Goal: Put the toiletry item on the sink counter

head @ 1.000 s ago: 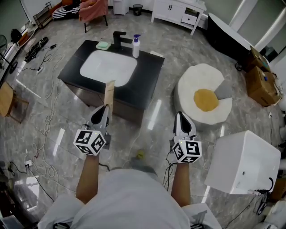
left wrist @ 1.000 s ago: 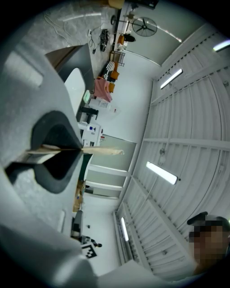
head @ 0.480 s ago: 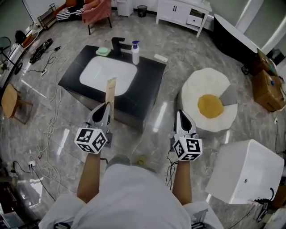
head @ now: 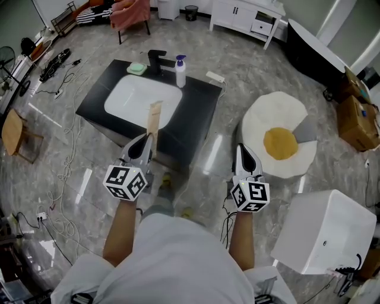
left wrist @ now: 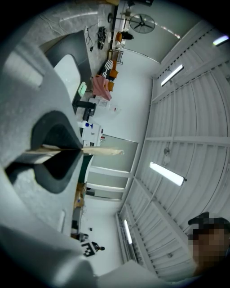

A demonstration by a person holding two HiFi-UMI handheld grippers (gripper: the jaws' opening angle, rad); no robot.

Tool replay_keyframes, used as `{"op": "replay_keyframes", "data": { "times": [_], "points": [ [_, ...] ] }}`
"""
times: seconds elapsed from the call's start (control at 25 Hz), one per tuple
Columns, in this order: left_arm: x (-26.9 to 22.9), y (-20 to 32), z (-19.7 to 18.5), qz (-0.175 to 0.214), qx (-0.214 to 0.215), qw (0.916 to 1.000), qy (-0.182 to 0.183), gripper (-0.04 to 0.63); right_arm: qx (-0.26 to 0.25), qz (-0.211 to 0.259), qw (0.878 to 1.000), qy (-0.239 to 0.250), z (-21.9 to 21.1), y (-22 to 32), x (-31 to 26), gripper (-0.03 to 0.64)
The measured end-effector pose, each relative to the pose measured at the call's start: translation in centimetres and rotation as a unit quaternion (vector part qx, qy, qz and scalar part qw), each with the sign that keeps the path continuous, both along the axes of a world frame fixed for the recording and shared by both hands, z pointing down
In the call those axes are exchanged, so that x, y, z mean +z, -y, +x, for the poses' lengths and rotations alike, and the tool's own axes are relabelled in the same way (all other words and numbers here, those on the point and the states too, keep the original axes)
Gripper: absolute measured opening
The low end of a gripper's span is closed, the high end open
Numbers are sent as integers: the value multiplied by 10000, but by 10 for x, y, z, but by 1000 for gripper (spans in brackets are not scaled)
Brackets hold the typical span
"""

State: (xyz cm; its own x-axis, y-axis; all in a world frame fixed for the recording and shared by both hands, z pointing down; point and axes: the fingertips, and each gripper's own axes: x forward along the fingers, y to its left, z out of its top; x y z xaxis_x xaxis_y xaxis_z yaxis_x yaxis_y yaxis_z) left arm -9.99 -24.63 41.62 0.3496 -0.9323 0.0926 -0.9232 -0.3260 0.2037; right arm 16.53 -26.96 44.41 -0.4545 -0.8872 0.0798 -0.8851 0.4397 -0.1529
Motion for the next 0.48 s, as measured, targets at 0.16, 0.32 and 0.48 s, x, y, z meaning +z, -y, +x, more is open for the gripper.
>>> {"op": "replay_keyframes", "data": {
  "times": [0.16,0.32,0.48],
  "points": [
    [5,25,0,-33,107,9999,-49,-2,83,-26,10000,-40,-2,18,4,3],
    [11,57,-2,-112,230,9996,-106,-2,155,-37,9999,-61,-7,43,4,3],
    [23,90,-4,-273,415,9986,-162,-2,275,-115,9995,-106,-14,70,9,3]
  ]
}}
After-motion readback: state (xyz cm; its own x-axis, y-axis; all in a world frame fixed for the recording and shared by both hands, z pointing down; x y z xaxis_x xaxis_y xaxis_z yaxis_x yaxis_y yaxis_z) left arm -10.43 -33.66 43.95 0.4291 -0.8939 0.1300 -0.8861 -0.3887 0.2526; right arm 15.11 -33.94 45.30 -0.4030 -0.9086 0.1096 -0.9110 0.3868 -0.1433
